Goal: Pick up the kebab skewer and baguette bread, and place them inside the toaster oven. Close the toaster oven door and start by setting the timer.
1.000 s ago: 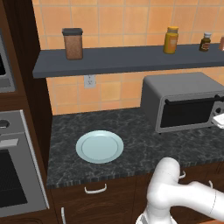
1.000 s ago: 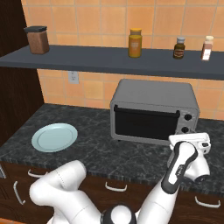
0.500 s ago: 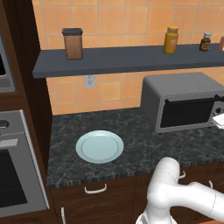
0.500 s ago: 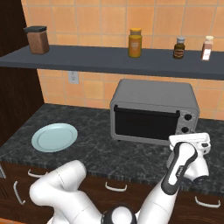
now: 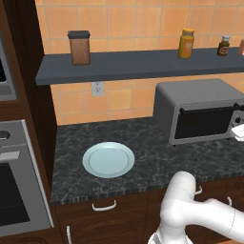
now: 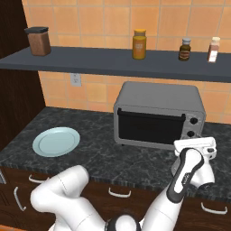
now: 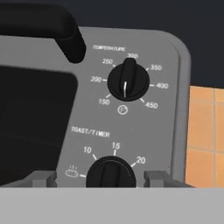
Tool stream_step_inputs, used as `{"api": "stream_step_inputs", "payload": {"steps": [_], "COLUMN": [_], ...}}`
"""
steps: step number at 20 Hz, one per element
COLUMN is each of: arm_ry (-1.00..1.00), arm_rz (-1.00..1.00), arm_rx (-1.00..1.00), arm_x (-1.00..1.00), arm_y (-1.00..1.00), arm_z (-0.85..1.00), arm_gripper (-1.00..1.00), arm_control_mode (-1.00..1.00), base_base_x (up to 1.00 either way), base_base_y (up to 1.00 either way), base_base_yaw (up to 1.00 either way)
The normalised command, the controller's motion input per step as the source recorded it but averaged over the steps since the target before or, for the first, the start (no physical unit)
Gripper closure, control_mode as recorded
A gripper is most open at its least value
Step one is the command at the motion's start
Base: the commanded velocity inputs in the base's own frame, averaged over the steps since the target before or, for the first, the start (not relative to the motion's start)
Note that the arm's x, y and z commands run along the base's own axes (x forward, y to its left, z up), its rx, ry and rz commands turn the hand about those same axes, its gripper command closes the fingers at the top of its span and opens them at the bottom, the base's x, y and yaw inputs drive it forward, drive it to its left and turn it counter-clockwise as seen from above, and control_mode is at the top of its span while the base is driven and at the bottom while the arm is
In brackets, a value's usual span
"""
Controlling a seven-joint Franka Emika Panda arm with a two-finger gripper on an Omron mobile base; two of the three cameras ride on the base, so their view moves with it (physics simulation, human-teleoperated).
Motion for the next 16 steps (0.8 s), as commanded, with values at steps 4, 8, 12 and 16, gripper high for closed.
{"api": "stream_step_inputs", "payload": {"steps": [4, 8, 12, 16], "arm_ry": [-0.02, -0.03, -0.04, -0.06], "arm_rz": [-0.01, -0.02, -0.04, -0.07], "arm_rx": [-0.03, -0.02, -0.02, -0.06], "arm_x": [0.15, 0.16, 0.09, 0.0], "arm_y": [0.0, 0.0, 0.0, 0.21], "arm_z": [0.0, 0.0, 0.0, 0.0], "arm_gripper": [-1.0, 1.0, 1.0, 1.0], "arm_control_mode": [-1.0, -1.0, -1.0, -1.0], "base_base_x": [0.0, 0.0, 0.0, 0.0], "base_base_y": [0.0, 0.0, 0.0, 0.0], "base_base_yaw": [0.0, 0.0, 0.0, 0.0]}}
